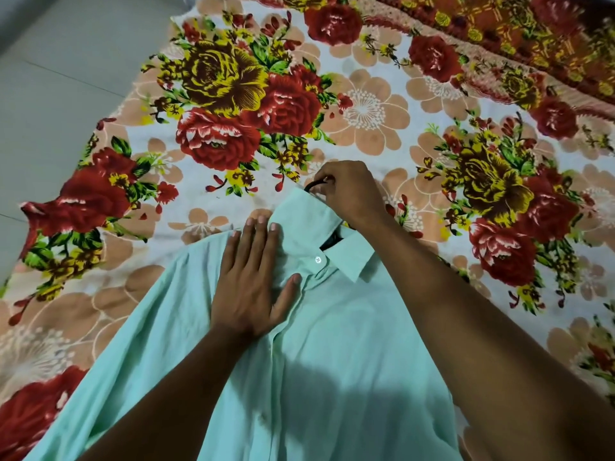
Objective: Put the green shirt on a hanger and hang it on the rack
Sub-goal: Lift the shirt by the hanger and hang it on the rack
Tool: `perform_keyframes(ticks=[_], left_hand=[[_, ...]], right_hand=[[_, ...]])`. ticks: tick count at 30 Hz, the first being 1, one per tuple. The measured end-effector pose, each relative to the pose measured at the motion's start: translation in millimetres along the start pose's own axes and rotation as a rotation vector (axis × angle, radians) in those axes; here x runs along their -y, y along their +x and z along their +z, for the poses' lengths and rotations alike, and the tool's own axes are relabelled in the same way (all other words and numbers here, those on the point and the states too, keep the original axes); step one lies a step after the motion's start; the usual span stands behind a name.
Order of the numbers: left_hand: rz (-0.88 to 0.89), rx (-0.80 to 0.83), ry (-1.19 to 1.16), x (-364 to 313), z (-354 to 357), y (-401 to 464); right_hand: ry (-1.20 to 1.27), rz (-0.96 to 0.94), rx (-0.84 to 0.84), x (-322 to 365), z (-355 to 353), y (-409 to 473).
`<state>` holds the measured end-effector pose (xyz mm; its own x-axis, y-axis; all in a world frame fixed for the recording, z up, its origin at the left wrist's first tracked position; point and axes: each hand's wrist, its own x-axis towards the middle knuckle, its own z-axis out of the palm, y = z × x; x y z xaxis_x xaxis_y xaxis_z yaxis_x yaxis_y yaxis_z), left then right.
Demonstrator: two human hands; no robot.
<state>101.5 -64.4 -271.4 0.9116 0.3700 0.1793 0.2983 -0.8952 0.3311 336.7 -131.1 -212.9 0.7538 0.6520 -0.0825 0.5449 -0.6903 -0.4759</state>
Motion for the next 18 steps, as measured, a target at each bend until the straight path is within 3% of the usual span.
perform_keyframes(ticks=[6, 10, 13, 18], left_hand=[[-0.025, 0.008, 0.013, 0, -1, 0], [-0.024, 0.033, 0.022, 0, -3, -1], [-0.019, 0.034, 0.020, 0, -3, -1], [-0.021, 0.011, 0.014, -2, -5, -1]], right_hand=[[0.039, -0.023, -0.024, -1, 2, -12], [0.141, 0.137, -0.124, -23, -21, -39], [0.143, 0.281, 0.031, -42, -32, -66], [0.189, 0.178, 0.230, -42, -35, -83]])
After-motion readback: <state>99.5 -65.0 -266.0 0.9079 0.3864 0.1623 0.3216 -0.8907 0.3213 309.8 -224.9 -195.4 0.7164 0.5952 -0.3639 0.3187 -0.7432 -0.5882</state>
